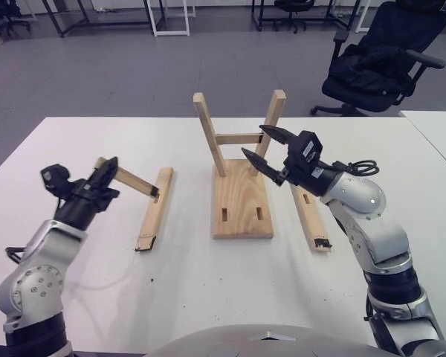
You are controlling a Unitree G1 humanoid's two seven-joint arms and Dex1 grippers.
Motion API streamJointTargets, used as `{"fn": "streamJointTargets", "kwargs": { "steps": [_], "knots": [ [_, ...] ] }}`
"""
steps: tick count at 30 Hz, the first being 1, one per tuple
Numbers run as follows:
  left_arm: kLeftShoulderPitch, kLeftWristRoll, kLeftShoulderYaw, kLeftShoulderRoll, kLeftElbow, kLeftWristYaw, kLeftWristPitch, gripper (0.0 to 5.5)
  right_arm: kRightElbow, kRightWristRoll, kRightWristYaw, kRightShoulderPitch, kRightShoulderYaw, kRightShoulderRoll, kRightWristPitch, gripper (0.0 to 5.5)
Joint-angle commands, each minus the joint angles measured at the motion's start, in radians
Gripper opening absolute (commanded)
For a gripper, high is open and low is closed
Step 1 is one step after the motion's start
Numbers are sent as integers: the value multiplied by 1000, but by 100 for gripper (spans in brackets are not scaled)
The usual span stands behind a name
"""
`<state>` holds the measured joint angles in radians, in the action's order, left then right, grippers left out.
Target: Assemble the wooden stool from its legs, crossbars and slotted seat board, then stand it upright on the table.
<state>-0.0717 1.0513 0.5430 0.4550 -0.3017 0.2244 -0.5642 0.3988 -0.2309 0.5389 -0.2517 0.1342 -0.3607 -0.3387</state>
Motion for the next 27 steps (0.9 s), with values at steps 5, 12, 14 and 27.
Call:
{"fn": "streamJointTargets", "kwargs": {
  "steps": [5,12,14,27],
  "knots": [
    [49,-149,-63,-68,154,86,118,41,-396,-114,-146,31,-292,83,15,300],
    [75,-184,-82,-114,196,91,133,41,-524,-12,-136,51,-229,93,142,300],
    [88,-200,-99,-114,205,92,132,41,-550,17,-142,69,-222,87,177,300],
    [28,-265,-91,-131,104,0,116,41,-587,120,-130,86,-165,80,269,300]
  ]
}}
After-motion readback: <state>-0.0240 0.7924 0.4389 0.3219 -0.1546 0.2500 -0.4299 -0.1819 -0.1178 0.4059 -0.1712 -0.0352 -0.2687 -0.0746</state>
